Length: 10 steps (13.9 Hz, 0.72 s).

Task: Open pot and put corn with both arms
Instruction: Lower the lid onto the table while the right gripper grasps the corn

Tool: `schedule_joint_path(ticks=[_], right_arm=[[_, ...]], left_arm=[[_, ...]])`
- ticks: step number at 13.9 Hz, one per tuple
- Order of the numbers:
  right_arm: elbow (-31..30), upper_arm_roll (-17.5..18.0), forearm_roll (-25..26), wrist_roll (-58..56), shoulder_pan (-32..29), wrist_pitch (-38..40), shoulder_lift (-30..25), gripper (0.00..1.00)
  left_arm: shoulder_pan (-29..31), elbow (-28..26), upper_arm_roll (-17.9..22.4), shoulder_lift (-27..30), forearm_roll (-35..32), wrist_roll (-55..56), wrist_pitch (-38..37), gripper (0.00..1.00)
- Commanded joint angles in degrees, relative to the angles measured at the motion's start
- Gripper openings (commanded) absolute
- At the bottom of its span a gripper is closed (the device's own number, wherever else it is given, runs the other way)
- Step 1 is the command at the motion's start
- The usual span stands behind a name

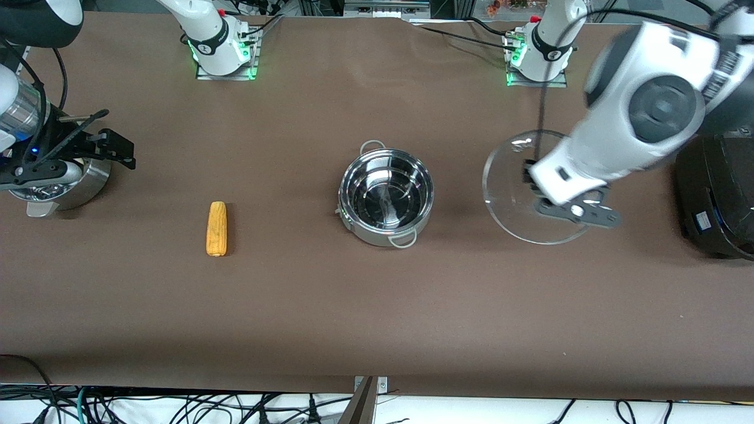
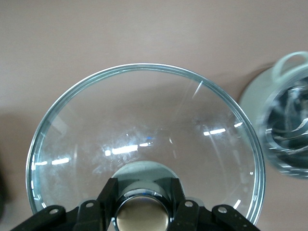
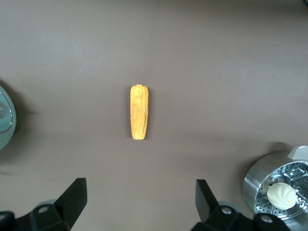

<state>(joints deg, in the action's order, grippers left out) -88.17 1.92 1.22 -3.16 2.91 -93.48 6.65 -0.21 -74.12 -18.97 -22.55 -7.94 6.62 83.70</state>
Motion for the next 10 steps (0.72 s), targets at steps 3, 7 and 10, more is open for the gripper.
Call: schedule_joint_path(ticks=[3, 7, 10], right_arm=[[0.19, 0.18, 0.80, -0.62, 0.08, 0.76, 4.23, 1.00], [-4.97, 0.27, 1.07, -0.18, 2.36, -8.53, 6.62, 1.00], [-15.50, 0.27, 0.80, 0.08, 2.36, -19.16, 5.22, 1.00]], left_arm=[[8.55, -9.26, -0.72, 0.32, 0.38, -10.91, 5.75, 0.25], [16.45, -24.01, -0.98, 1.02, 0.38, -17.94, 23.04, 0.26], [18.31, -34.47, -1.07, 1.11, 0.38, -19.36, 36.39, 0.26]])
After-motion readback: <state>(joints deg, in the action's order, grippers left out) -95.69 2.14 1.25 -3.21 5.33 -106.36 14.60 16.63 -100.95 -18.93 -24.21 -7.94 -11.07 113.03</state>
